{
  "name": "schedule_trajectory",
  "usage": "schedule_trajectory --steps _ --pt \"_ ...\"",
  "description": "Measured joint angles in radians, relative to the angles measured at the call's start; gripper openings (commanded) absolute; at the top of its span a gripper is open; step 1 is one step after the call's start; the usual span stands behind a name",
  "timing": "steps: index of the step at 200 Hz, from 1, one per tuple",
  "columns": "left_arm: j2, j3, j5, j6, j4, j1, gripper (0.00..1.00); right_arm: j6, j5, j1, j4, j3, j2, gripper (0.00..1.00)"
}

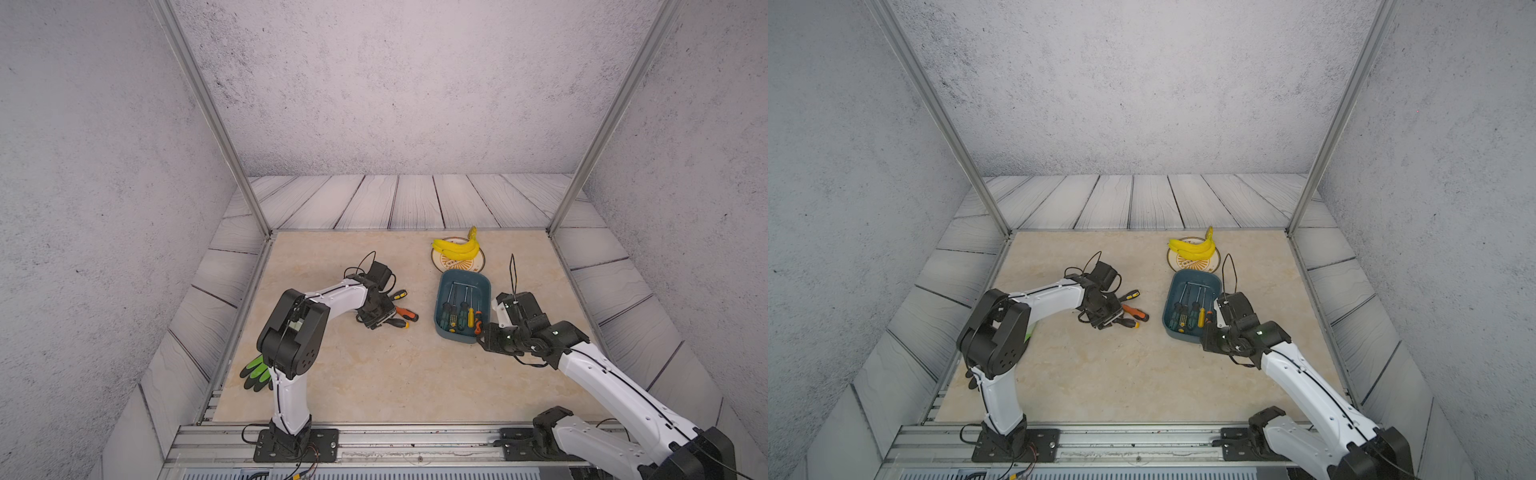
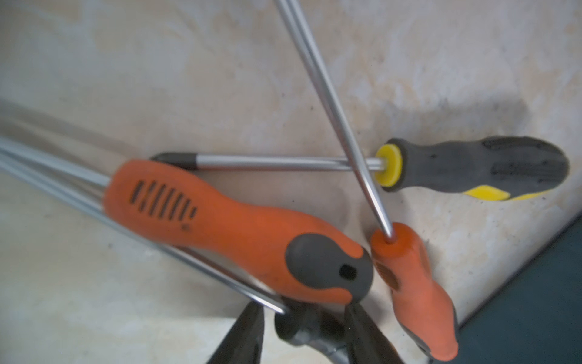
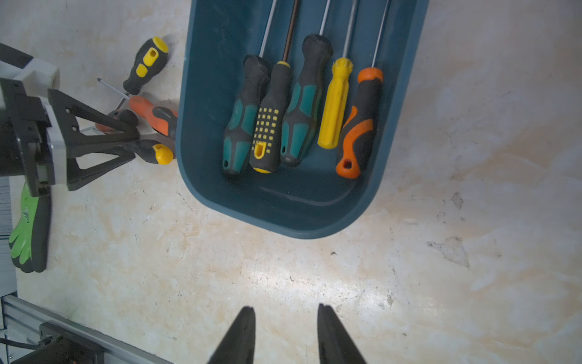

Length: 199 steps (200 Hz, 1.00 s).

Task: Put the screwdriver on the desktop into the storage box
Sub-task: Pick up the screwdriver from the center of the board.

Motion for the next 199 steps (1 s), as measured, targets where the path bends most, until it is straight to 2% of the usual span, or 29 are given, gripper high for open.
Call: schedule_trajectory --steps 29,62,99,133,154,199 --pt "0.0 0.0 0.003 -0.002 0.012 0.0 0.56 0.005 0.0 0.0 0.001 0.0 0.0 0.37" --pt "0.0 0.0 0.015 0.0 0.018 0.001 0.56 0.008 0.002 0.0 0.001 0.0 0.0 0.37" --pt "0.007 0.006 0.026 0.0 0.005 0.005 0.46 0.009 0.01 0.0 0.001 0.0 0.0 0.37" --pt "0.008 0.005 0.033 0.003 -0.012 0.004 0.31 0.013 0.02 0.0 0.001 0.0 0.0 0.37" --pt "0.007 0.0 0.037 0.011 -0.016 0.005 0.33 0.016 0.024 0.0 0.002 0.0 0.0 0.37" --pt "-0.001 -0.008 0.043 0.024 -0.014 0.004 0.44 0.026 0.027 0.0 0.007 0.0 0.0 0.37"
